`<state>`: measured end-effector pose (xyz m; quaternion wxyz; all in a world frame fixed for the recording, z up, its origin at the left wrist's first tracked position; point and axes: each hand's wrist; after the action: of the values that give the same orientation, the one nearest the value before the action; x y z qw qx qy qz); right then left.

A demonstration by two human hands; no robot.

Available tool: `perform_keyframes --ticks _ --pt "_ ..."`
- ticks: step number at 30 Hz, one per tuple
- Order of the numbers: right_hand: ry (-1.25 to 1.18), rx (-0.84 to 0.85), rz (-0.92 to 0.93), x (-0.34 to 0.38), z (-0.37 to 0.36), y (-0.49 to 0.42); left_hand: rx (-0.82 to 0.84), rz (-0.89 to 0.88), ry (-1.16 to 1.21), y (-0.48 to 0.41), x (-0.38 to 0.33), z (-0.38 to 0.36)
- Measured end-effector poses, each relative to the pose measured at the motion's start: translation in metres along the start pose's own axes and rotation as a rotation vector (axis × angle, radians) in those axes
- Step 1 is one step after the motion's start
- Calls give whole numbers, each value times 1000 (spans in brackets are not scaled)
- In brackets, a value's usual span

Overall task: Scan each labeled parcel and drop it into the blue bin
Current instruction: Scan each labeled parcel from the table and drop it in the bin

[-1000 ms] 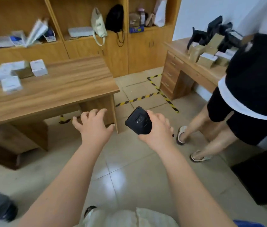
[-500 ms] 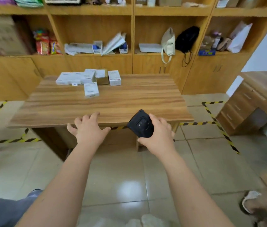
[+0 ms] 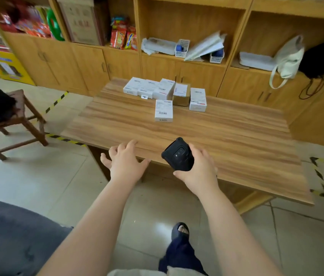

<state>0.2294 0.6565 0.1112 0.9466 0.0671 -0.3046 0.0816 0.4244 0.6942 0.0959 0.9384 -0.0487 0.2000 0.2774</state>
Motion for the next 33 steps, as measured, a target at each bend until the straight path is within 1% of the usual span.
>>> perform_keyframes --ticks 3,7,13,17,20,25,29,33 --pt "23 24 60 10 -1 -51 -32 57 25 -40 -8 1" --pt "27 64 141 26 3 -131 -31 152 18 -99 -24 3" --pt "96 118 265 56 5 -244 -116 239 73 -182 -47 8" --pt "62 145 300 72 -9 -297 -124 258 99 -224 -56 2" --pt "63 154 294 77 -24 -330 -103 245 86 -260 -54 -5" --pt "76 152 219 89 -55 -393 -39 216 15 -339 -39 -21" --pt "94 140 147 114 -86 -448 37 182 -33 -413 -18 -33" --pt "90 158 30 137 -128 -495 161 157 -100 -490 8 -44"
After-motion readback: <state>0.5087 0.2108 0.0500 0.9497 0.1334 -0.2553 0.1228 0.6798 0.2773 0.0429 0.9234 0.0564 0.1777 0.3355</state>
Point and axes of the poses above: each hand's wrist, its own y-axis away from the middle knuckle, its own z-axis out of the back of the hand, x = y × z, and after that the axes turned 2 degrees about y, right-handed
